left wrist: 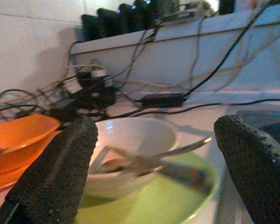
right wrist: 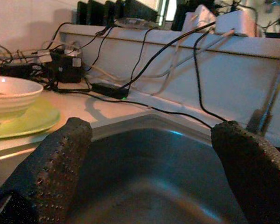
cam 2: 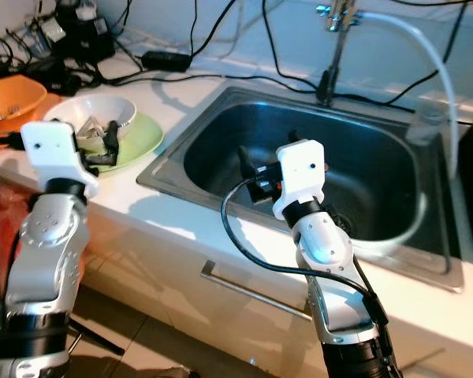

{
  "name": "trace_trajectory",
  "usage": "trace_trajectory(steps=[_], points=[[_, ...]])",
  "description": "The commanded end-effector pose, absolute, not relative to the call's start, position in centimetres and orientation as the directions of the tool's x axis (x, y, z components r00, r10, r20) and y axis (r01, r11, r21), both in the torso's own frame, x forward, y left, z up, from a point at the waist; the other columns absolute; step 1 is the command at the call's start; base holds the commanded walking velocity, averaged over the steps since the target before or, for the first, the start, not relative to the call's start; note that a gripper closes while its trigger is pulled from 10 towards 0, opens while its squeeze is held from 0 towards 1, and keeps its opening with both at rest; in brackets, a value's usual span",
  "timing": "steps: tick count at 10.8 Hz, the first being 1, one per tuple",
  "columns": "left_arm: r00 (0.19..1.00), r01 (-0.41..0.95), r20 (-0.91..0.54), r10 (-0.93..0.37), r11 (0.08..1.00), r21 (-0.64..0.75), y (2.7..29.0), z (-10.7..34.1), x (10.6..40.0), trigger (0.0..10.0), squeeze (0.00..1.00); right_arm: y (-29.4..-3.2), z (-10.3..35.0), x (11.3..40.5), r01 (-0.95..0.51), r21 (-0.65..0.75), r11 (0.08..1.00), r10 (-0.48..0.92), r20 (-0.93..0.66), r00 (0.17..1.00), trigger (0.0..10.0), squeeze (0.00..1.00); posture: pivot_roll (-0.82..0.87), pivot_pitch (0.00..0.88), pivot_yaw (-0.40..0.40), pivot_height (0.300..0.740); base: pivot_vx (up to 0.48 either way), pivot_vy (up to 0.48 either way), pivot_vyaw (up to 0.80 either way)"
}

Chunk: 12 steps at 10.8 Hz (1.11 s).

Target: Kitchen organization

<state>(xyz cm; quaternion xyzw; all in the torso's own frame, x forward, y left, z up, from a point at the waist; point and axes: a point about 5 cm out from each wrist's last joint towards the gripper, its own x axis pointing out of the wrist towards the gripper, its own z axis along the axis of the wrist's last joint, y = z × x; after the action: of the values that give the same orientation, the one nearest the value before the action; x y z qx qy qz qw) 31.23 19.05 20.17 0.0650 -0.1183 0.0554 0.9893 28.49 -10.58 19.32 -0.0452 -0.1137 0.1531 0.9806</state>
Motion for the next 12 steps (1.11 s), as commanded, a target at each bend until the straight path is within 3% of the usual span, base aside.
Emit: trace_trajectory(steps=[1,6,8,12], points=[[0.973,-0.078,0.225,0.053,0.991,0.106,18.3,20.2,31.7,10.0,0.0,-11.0,19.4,28.6,-0.269,-0.102,0.958,0.286,0.215,0.934,10.0,0.0,0.06,0.0,0.024,0.74,0.0,0.0,0.0],[0.965,-0.086,0.256,0.057,0.991,0.105,17.9,21.0,32.2,10.0,0.0,-11.1,19.4,28.4,-0.278,-0.103,0.955,0.294,0.221,0.93,10.0,0.0,0.05,0.0,0.029,0.74,0.0,0.0,0.0],[0.967,-0.127,0.233,0.099,0.986,0.108,18.5,20.5,32.1,10.0,0.0,-9.9,19.1,27.9,-0.401,-0.103,0.91,0.414,0.192,0.89,10.0,0.0,0.05,0.0,0.03,0.74,0.0,0.0,0.0],[0.978,-0.099,0.192,0.077,0.99,0.106,18.0,19.5,32.3,10.0,0.0,-7.8,18.6,26.0,-0.669,0.023,0.743,0.662,0.127,0.739,10.0,0.0,0.04,0.0,0.033,0.74,0.0,0.0,0.0]])
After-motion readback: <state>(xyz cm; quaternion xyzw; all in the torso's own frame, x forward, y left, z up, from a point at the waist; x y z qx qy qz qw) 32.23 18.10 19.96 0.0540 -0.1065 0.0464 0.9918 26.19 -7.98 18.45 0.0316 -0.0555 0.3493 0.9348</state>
